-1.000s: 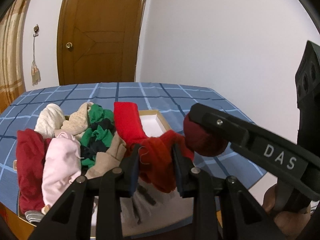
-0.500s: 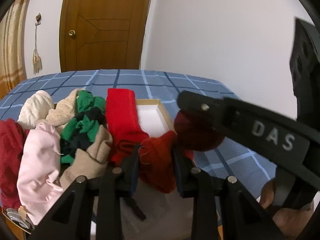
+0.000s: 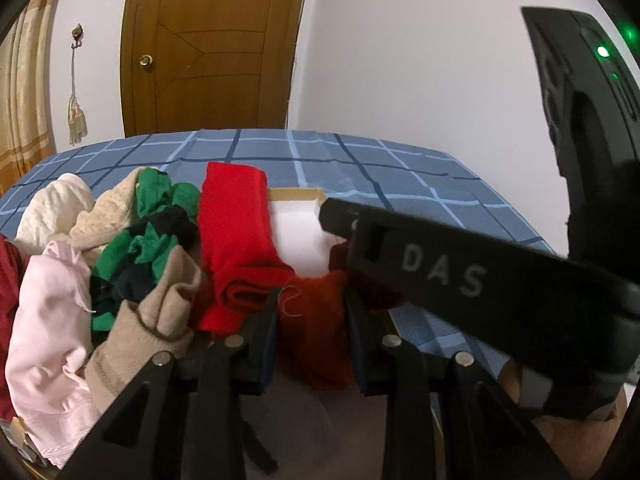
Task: Take underwear out of drawer
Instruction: 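Lower the red and dark red garments into the tray beside the red sock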
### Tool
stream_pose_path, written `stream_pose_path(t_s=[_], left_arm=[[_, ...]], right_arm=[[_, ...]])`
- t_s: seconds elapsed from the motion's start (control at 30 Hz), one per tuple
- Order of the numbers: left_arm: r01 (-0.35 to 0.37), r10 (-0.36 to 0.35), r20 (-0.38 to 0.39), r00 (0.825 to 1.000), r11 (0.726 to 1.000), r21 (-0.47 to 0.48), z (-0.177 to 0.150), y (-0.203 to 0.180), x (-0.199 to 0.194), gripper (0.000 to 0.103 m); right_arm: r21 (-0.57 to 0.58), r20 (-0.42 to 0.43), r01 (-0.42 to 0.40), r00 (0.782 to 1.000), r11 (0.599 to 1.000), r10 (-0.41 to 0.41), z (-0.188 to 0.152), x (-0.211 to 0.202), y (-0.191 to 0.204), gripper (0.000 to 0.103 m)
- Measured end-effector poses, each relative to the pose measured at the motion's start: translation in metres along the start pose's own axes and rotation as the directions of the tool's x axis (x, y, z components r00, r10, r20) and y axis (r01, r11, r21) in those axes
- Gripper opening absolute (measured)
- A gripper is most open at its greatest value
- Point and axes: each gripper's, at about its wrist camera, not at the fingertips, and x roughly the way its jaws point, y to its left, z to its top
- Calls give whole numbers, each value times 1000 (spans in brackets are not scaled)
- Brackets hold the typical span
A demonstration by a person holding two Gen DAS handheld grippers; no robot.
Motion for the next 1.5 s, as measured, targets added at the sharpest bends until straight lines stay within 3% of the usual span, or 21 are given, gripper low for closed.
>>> stream_pose_path(t_s=[0.33, 0.7, 0.9, 0.93, 1.0, 1.07, 1.1, 1.2, 1.27, 1.33, 1.5], left_arm=[[-30, 30, 26, 999, 1000, 9, -3, -4, 6, 28], [-39, 39, 4, 999, 999, 3, -3, -3, 9, 27], [-45, 44, -10, 999, 999, -3, -3, -1, 8, 34], [-45, 45, -11, 999, 999, 3, -4, -1, 7, 37], [-34, 34, -8, 999, 999, 2, -4, 2, 4, 44], [-28, 28, -7, 1000, 999, -18, -5, 7, -2, 61], [-25, 25, -7, 1000, 999, -30, -5, 9, -4, 65], [-14, 14, 8, 1000, 999, -46, -6, 13, -13, 72], [-64, 65, 43, 997, 998, -24, -7, 10, -22, 91], [-115, 115, 103, 988, 993, -1, -8, 9, -34, 101], [-155, 146, 151, 978, 987, 50, -4, 8, -47, 102]], right_arm=[[-31, -17, -9, 1000, 999, 9, -1, 10, 2, 32], [-57, -51, -48, 998, 997, 45, -4, 23, 3, 32], [-96, -47, -53, 998, 994, 48, -9, 20, 6, 34], [-91, -43, -59, 998, 994, 55, -10, 19, 6, 36], [-67, -31, -99, 995, 993, 97, -12, 13, 4, 53], [-55, -17, -125, 992, 991, 125, -14, 4, 5, 63], [-58, -10, -124, 992, 991, 123, -16, 0, 8, 65], [-47, 21, -113, 993, 992, 115, -22, -11, 12, 65], [-14, 42, -132, 990, 991, 132, -25, -19, 10, 65], [19, 76, -152, 986, 988, 150, -29, -29, 8, 65], [50, 118, -154, 982, 987, 148, -36, -44, 9, 65]])
